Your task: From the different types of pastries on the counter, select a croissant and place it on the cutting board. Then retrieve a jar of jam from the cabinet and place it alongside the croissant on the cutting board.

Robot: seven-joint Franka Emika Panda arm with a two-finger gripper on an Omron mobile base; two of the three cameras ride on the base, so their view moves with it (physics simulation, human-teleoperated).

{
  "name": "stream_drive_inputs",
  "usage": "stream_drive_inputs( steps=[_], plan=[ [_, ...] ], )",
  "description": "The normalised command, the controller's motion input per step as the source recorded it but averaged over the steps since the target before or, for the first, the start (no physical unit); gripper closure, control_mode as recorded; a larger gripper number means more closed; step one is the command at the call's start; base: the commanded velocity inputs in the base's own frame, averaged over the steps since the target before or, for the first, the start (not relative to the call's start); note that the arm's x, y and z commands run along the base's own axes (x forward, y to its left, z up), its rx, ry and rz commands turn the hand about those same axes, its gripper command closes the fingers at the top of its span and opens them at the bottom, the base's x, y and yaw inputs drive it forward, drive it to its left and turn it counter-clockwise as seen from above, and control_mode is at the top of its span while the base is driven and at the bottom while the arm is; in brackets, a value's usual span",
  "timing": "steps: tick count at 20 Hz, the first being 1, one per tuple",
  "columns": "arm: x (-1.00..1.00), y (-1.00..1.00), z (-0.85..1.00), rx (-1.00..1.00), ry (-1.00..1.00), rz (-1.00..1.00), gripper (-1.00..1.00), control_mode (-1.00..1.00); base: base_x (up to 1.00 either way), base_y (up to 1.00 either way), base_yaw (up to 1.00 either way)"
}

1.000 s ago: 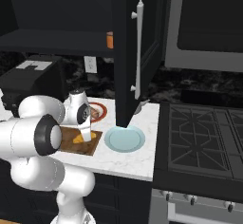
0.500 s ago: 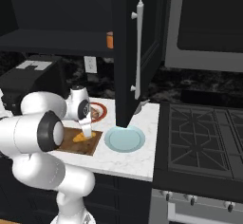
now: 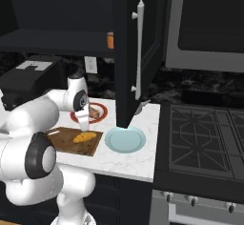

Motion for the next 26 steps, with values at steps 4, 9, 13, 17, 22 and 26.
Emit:
stream_drive_inputs(
  steps=[4,9,13,17,22,26],
  plan=[
    [-0.01,0.0,0.77,0.0,0.0,0.0,-1.0,-1.0,0.0,0.0,0.0],
    [-0.32,0.0,0.93,0.0,0.0,0.0,-1.0,-1.0,0.0,0.0,0.0],
    [-0.5,-0.01,0.84,0.0,0.0,0.0,-1.0,-1.0,0.0,0.0,0.0],
    [-0.2,0.0,0.81,0.0,0.0,0.0,-1.0,-1.0,0.0,0.0,0.0],
    [-0.2,0.0,0.75,-0.05,0.0,0.0,-1.0,-1.0,0.0,0.0,0.0],
    [-0.2,0.0,0.87,-0.05,-0.02,0.0,-1.0,-1.0,0.0,0.0,0.0]
  ],
)
